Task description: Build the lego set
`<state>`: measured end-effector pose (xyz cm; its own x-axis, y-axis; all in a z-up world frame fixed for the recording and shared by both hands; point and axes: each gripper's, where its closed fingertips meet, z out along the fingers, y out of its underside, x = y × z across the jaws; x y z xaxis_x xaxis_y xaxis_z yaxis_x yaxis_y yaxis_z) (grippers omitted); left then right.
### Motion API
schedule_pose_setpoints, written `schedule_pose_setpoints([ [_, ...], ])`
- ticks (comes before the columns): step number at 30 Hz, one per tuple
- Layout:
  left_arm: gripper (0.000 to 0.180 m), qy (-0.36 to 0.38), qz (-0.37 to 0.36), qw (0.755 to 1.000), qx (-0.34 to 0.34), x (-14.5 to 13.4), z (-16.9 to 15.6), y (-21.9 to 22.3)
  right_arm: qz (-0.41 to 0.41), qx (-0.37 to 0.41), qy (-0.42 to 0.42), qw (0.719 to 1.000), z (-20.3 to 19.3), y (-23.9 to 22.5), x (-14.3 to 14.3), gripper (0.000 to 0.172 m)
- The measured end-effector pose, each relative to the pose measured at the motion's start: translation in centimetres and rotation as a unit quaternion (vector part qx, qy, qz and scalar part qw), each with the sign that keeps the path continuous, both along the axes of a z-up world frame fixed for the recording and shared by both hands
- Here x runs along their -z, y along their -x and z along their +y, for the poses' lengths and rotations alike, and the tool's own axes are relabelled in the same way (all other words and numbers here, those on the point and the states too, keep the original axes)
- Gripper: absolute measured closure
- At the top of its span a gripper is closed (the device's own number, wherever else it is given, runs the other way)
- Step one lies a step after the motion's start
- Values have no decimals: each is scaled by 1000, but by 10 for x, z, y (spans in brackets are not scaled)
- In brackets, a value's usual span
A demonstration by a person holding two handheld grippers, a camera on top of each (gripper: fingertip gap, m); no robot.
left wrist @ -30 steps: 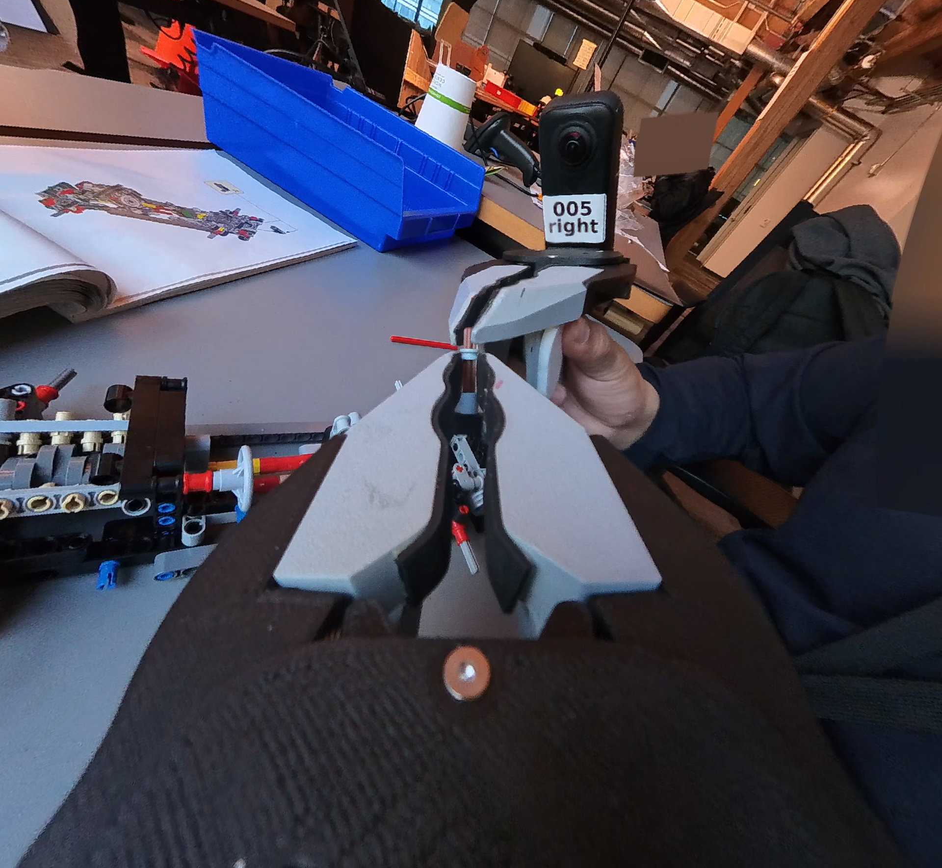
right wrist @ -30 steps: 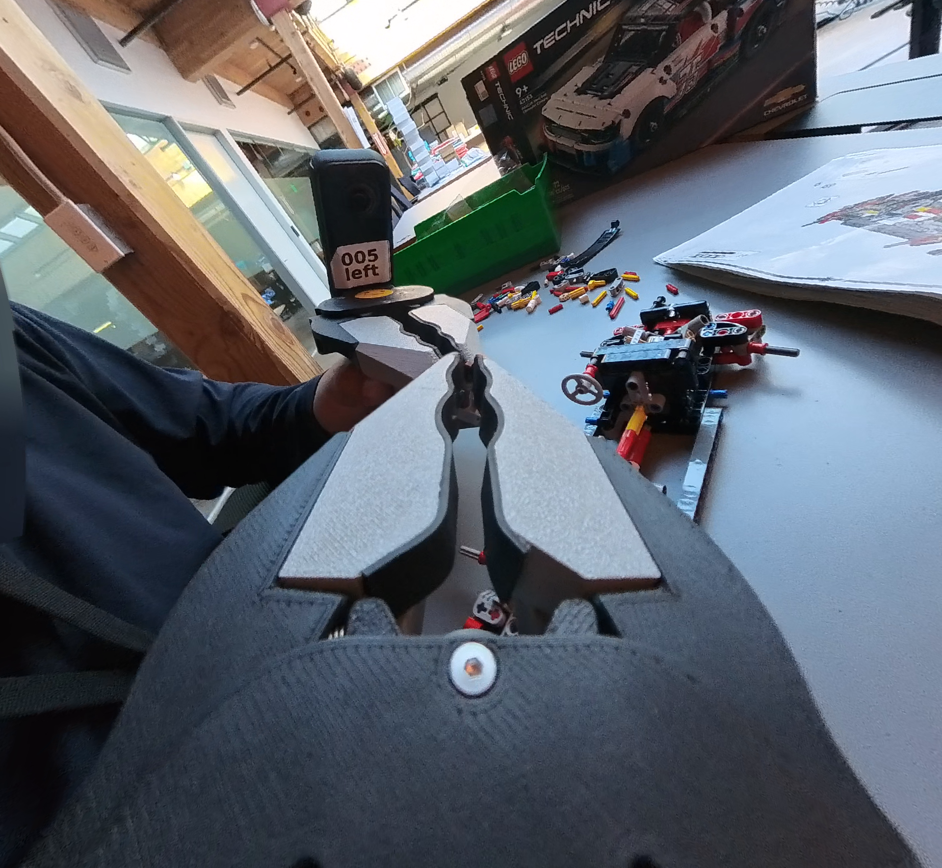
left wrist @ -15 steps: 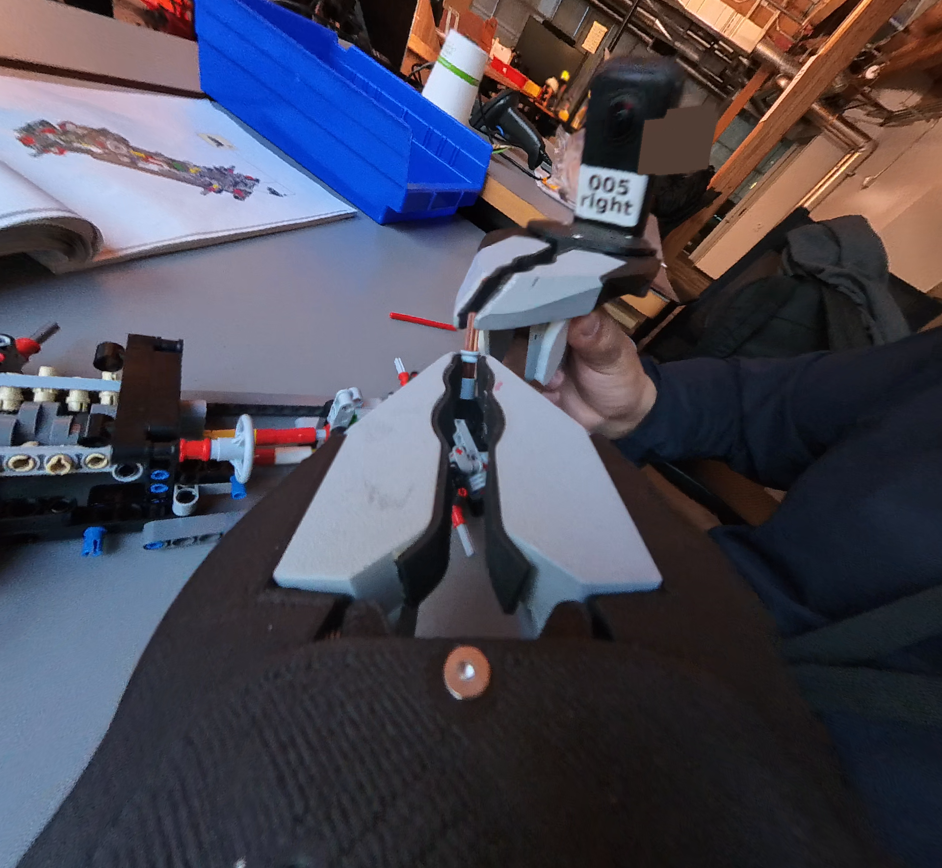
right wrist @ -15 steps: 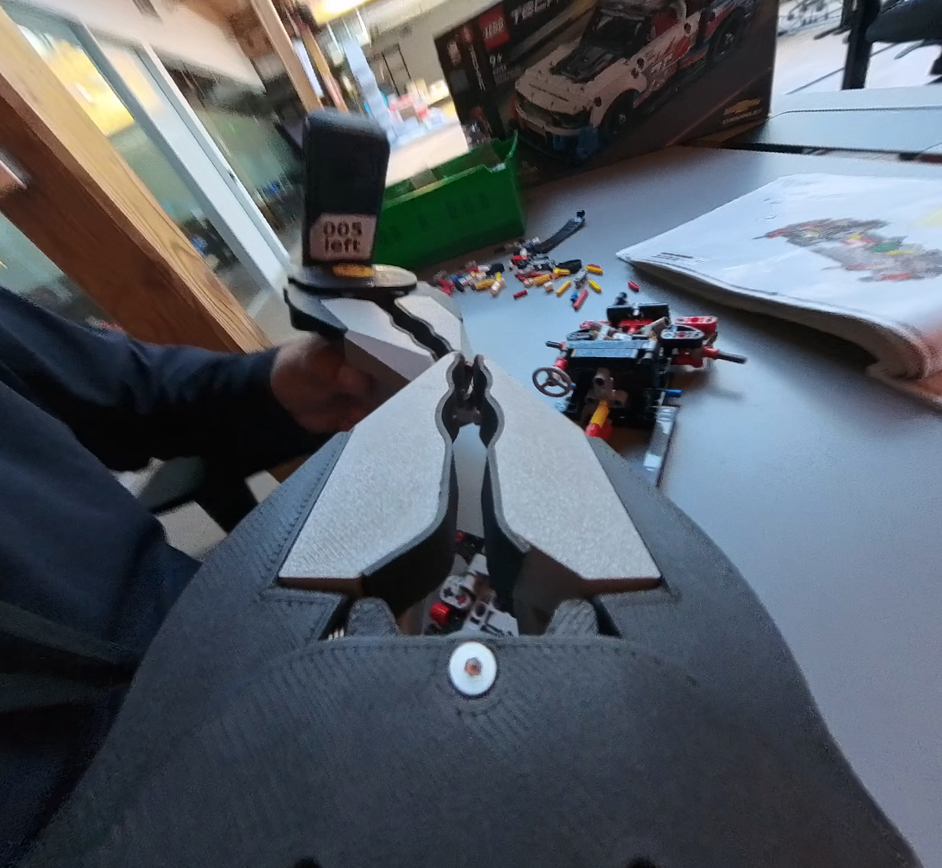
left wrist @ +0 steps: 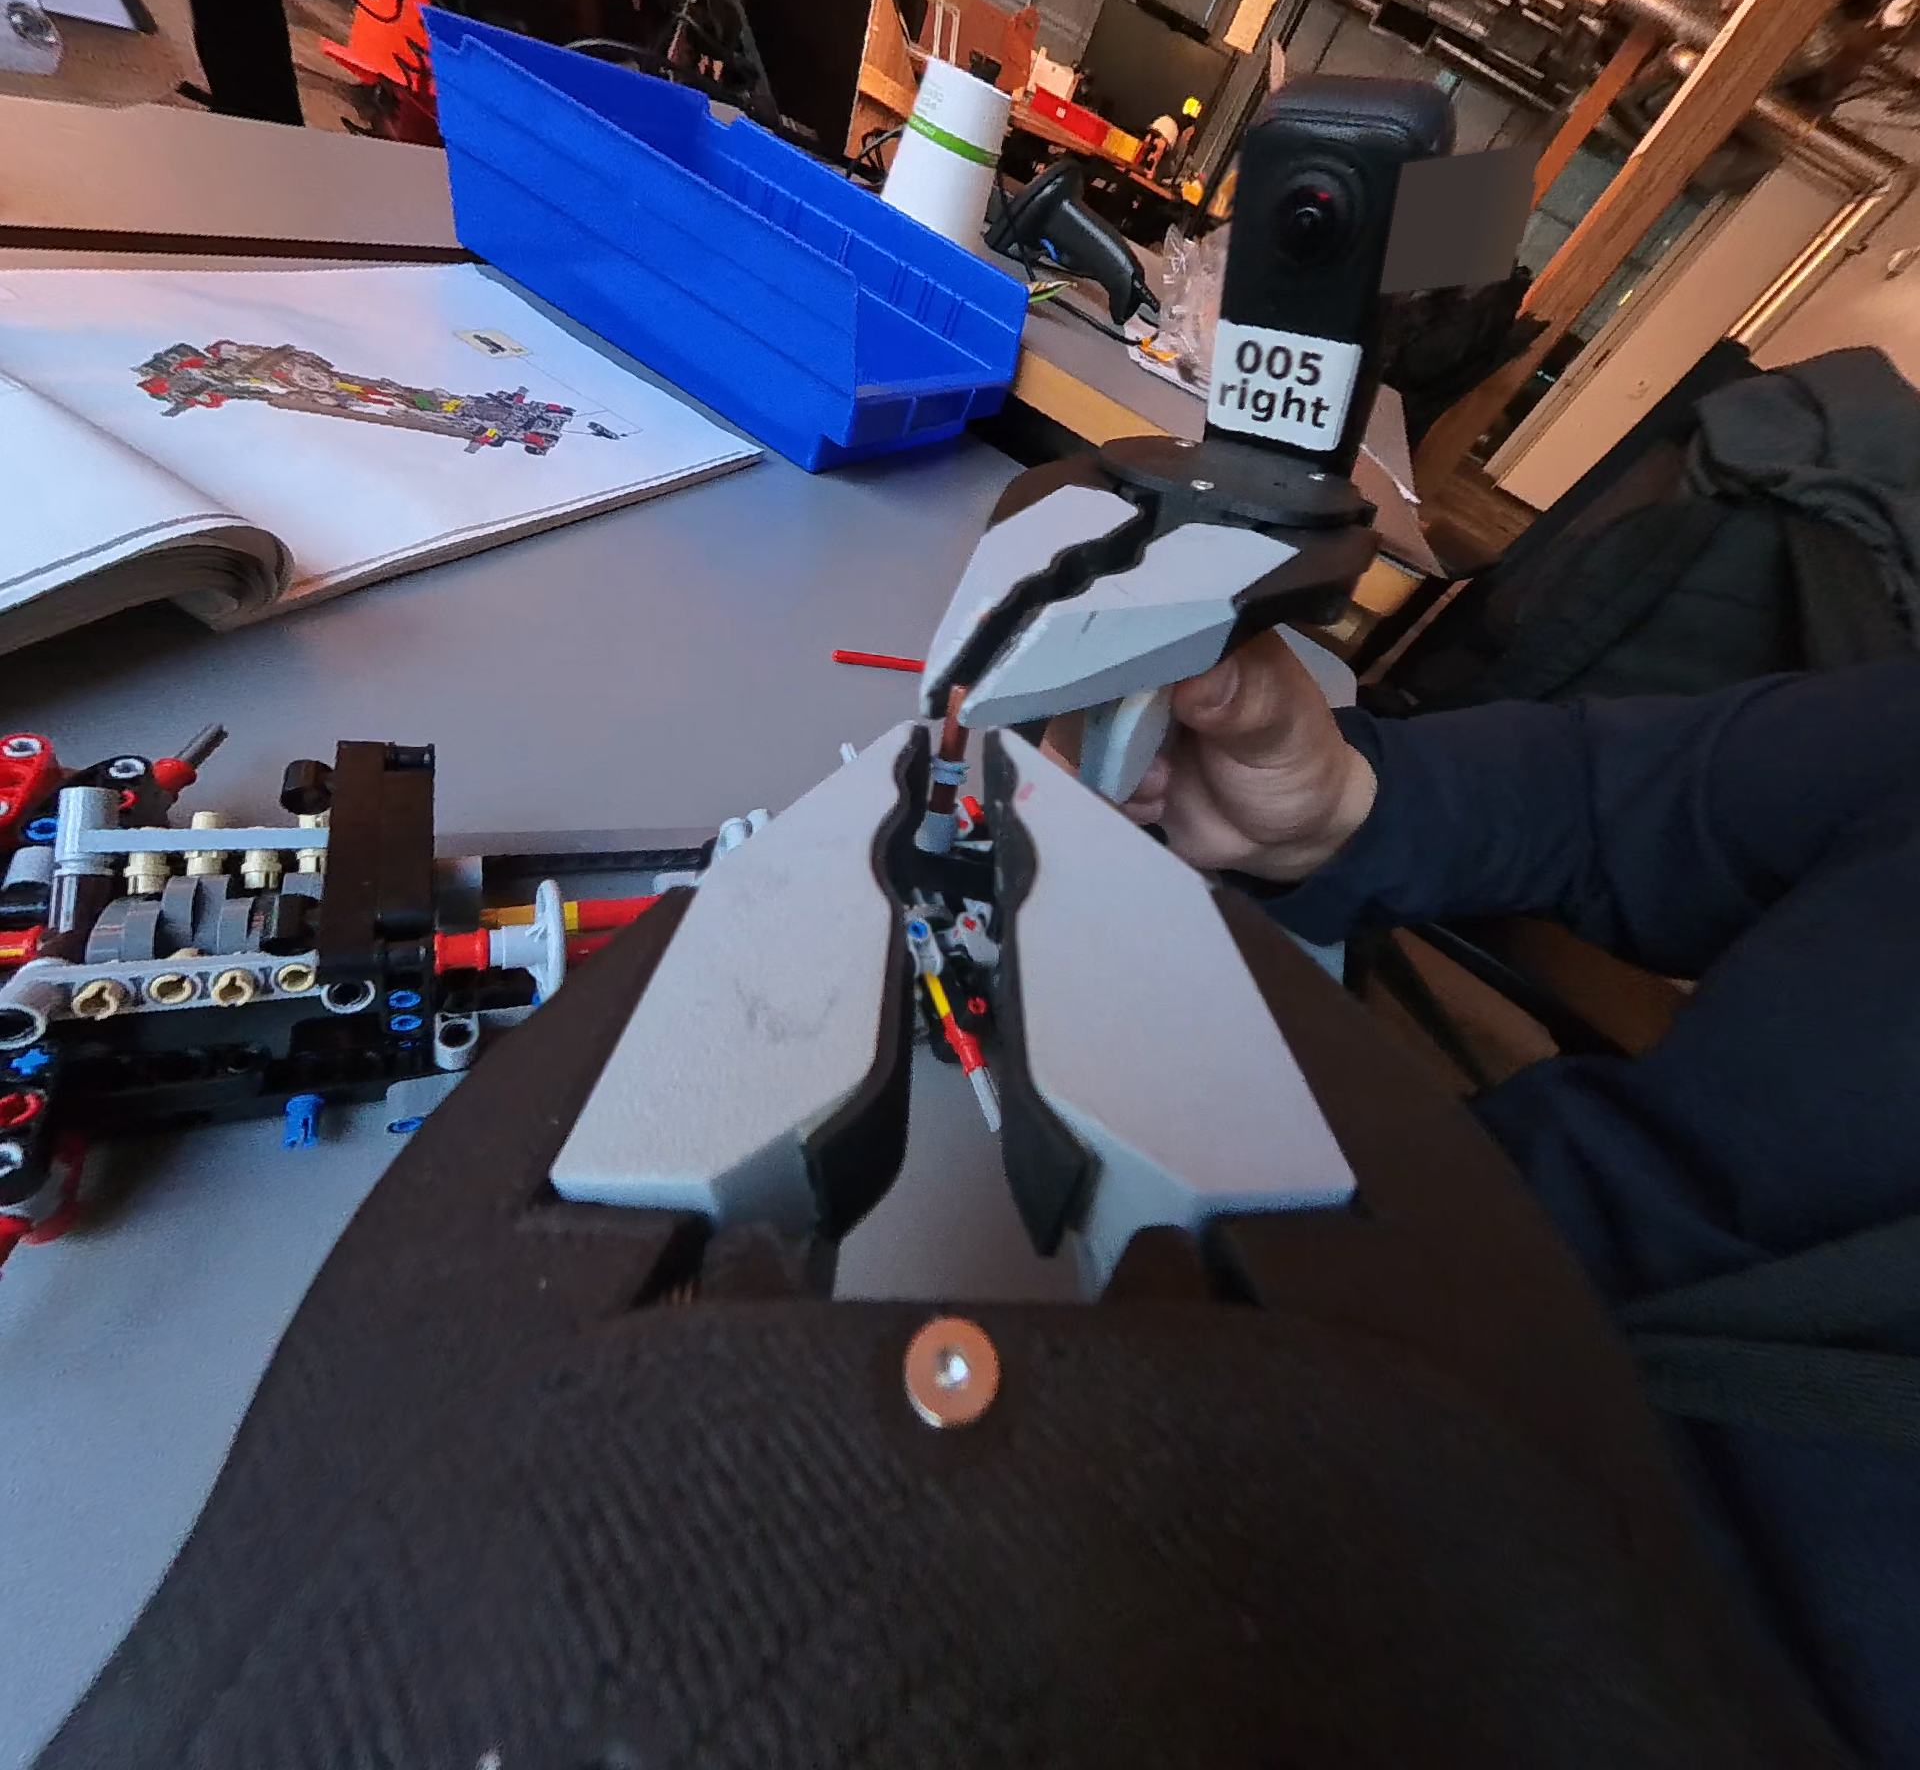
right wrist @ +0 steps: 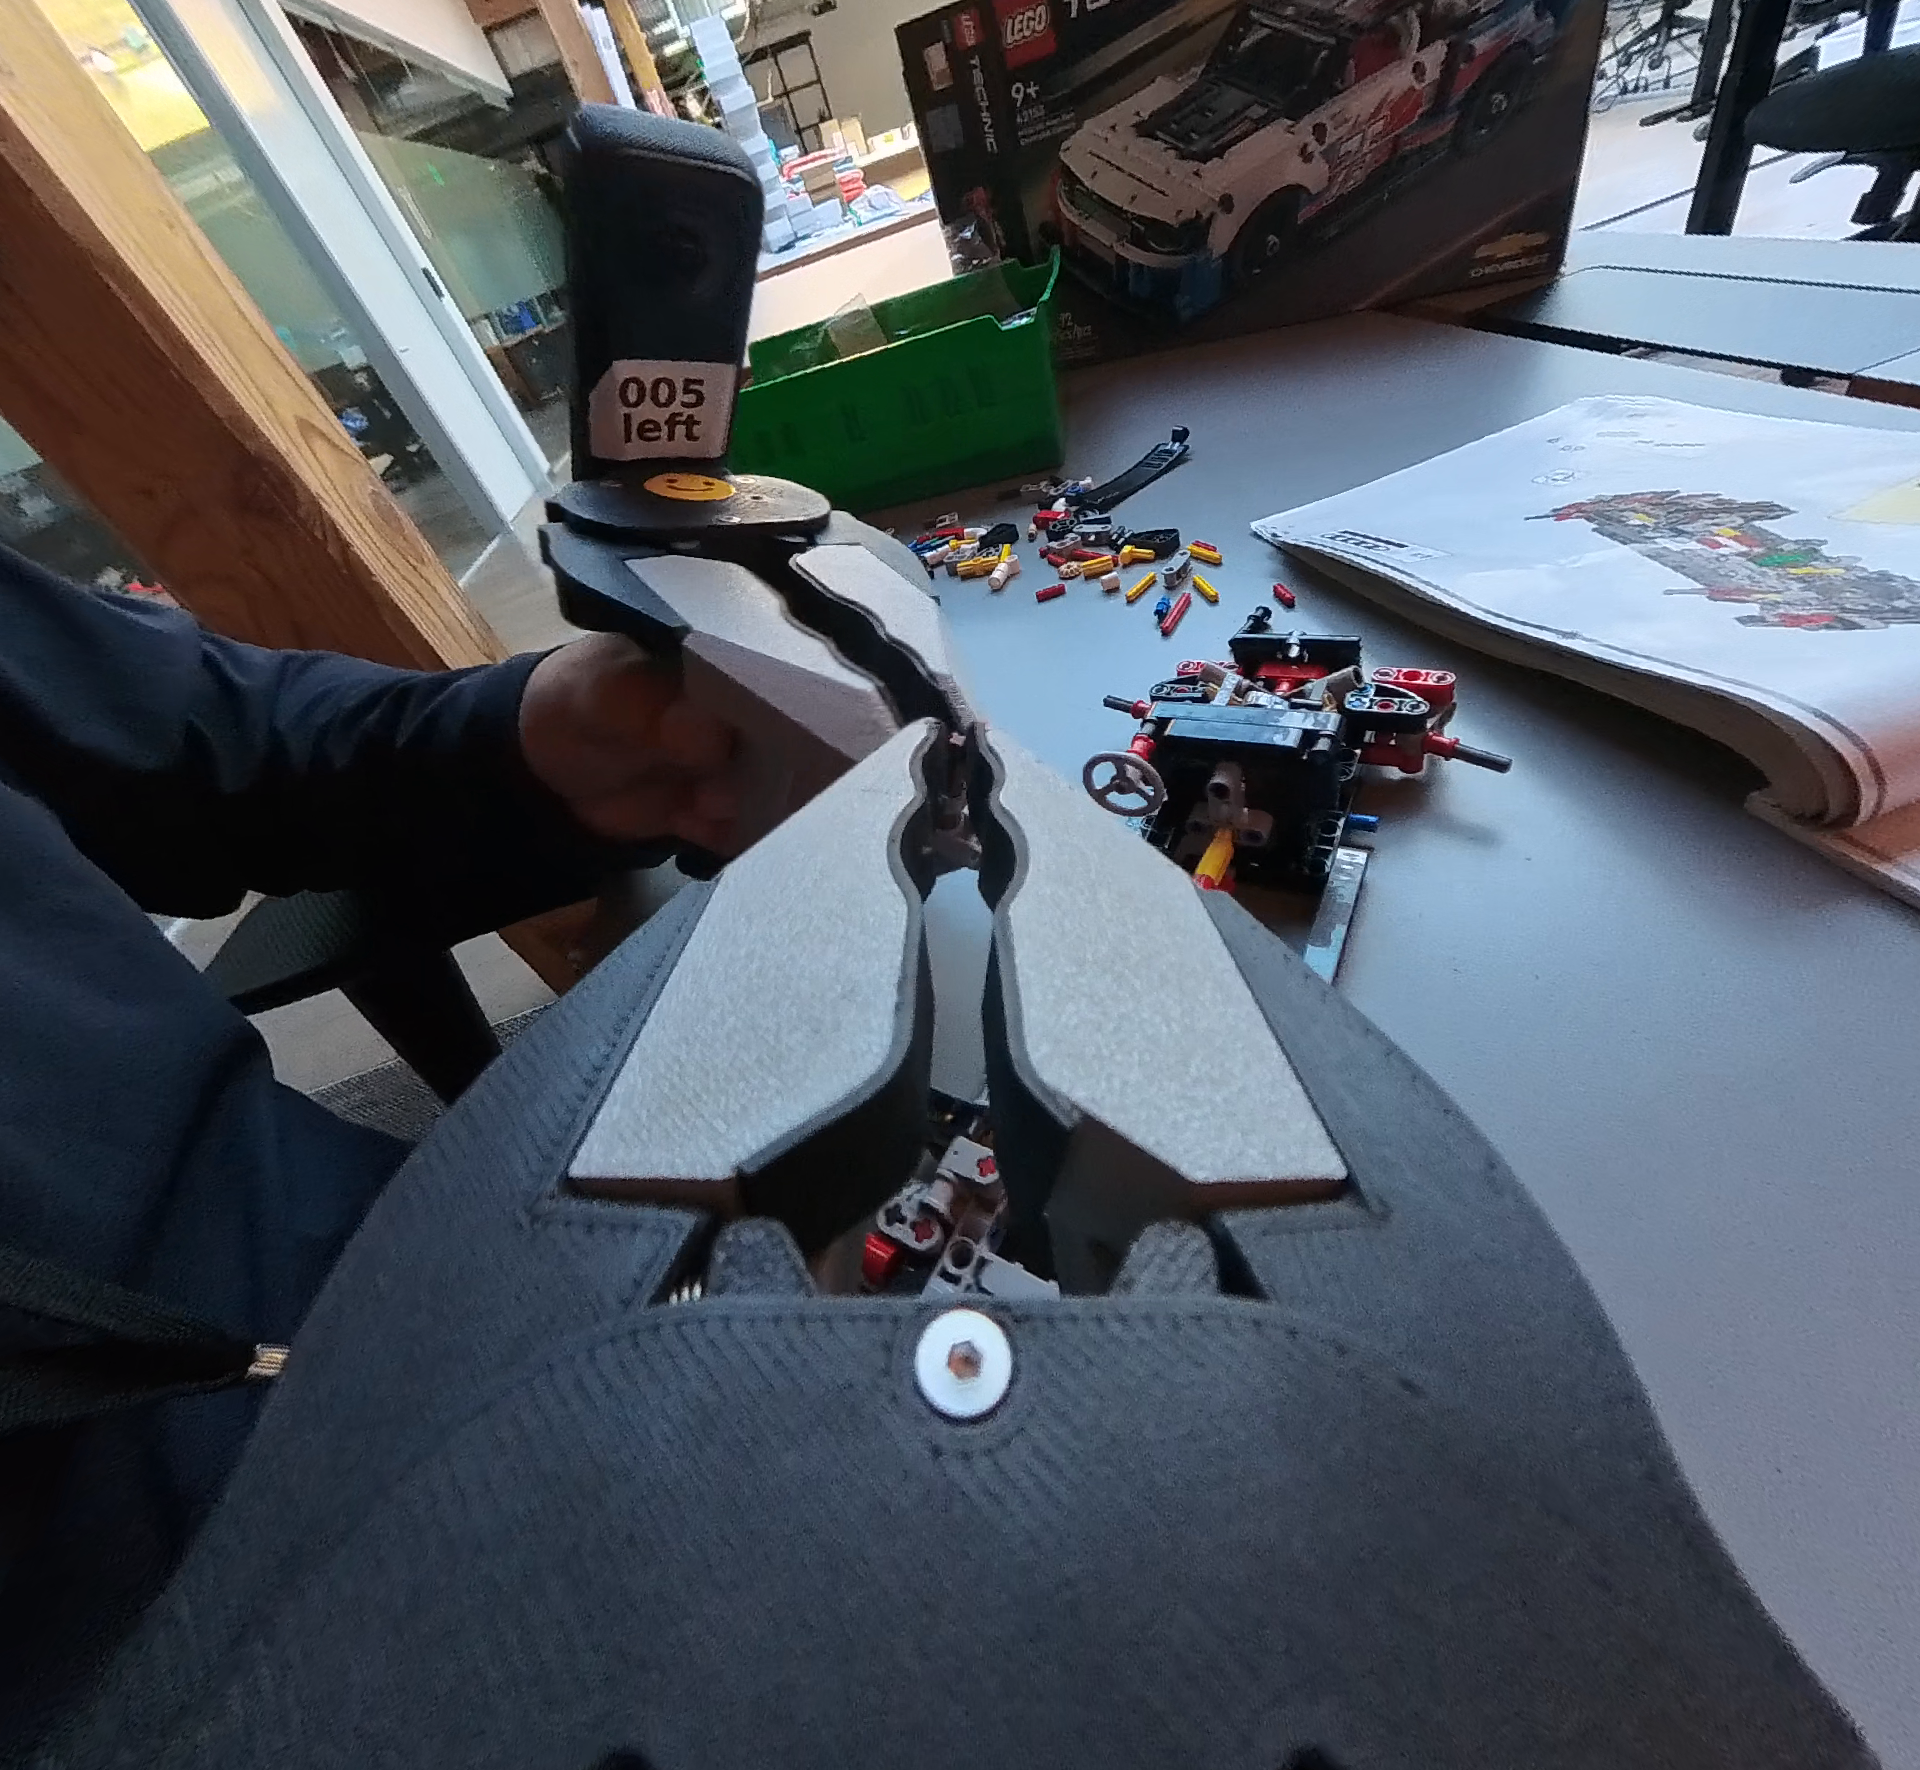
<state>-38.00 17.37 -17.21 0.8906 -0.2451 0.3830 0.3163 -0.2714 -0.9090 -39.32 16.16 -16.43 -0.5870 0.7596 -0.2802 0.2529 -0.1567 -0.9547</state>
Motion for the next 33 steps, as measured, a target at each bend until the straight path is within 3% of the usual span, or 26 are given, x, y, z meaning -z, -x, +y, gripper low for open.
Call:
schedule_pose_setpoints([
  [27,176,45,38,998,-4,18,2,1,-32,44,-12,998,11,3,9,172],
  [28,178,54,39,998,-2,21,1,0,-15,58,-6,998,16,4,3,172],
  [29,177,110,67,992,5,43,-2,0,24,76,12,997,28,4,-13,172],
  [31,176,132,79,988,12,60,-3,-5,1,66,16,998,39,6,-9,172],
  [33,177,84,43,995,31,34,2,-14,-14,54,37,998,36,6,0,172],
])
